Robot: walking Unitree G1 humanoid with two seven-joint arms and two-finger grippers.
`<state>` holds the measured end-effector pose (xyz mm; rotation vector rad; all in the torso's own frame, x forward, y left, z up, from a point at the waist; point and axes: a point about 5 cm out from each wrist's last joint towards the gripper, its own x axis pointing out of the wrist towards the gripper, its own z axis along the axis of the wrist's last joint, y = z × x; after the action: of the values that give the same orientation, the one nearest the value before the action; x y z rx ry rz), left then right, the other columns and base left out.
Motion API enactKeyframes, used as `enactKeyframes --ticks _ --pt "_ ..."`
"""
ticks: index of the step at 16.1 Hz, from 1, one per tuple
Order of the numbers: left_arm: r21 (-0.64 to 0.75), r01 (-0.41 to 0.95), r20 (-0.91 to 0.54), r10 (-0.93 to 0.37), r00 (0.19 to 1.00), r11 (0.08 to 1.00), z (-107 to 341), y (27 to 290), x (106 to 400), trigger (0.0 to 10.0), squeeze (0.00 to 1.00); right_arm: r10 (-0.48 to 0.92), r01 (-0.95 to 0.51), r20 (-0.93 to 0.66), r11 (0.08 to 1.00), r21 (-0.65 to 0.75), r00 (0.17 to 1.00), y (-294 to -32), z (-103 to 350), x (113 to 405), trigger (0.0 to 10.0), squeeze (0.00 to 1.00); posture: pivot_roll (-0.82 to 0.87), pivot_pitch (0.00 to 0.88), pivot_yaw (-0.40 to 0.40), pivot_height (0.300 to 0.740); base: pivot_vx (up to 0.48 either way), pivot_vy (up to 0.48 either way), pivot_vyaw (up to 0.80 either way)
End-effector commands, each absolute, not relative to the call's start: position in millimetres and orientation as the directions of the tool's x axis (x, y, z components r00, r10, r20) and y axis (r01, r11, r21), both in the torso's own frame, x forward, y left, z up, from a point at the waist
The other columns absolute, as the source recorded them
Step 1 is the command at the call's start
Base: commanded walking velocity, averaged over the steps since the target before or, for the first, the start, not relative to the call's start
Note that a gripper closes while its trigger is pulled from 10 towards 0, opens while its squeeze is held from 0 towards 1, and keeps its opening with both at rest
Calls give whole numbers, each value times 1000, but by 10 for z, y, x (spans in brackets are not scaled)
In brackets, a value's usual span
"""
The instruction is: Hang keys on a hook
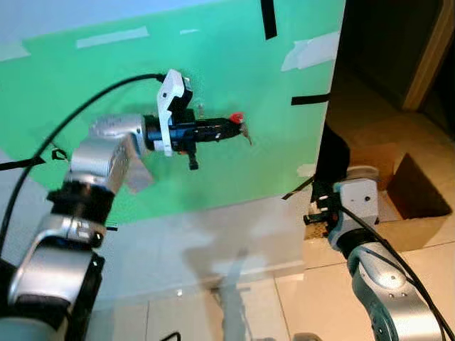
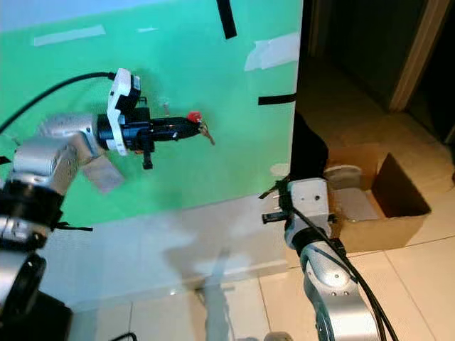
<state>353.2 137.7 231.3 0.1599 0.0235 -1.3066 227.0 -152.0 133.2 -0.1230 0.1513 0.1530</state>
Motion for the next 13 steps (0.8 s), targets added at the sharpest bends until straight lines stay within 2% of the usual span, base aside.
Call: enactKeyframes --ticks 1,4,8,13 --pt "155 953 -173 -943 286 261 2333 1480 3570 10000 0 181 -201 -160 972 -121 970 -1442 1352 2245 10000 0 -244 0 204 740 0 0 0" --pt "265 930 -249 -913 323 256 2423 1634 3614 10000 0 235 -256 -167 959 -119 957 -1347 1339 2209 10000 0 -232 0 198 740 0 0 0" --pt "379 887 -274 -884 379 263 2525 1761 3634 10000 0 252 -274 -174 955 -117 952 -1321 1320 2230 10000 0 -210 0 174 740 0 0 0" --pt "424 851 -265 -856 443 309 2483 1808 3684 10000 0 270 -292 -176 949 -120 947 -1265 1338 2294 10000 0 -212 0 163 740 0 0 0"
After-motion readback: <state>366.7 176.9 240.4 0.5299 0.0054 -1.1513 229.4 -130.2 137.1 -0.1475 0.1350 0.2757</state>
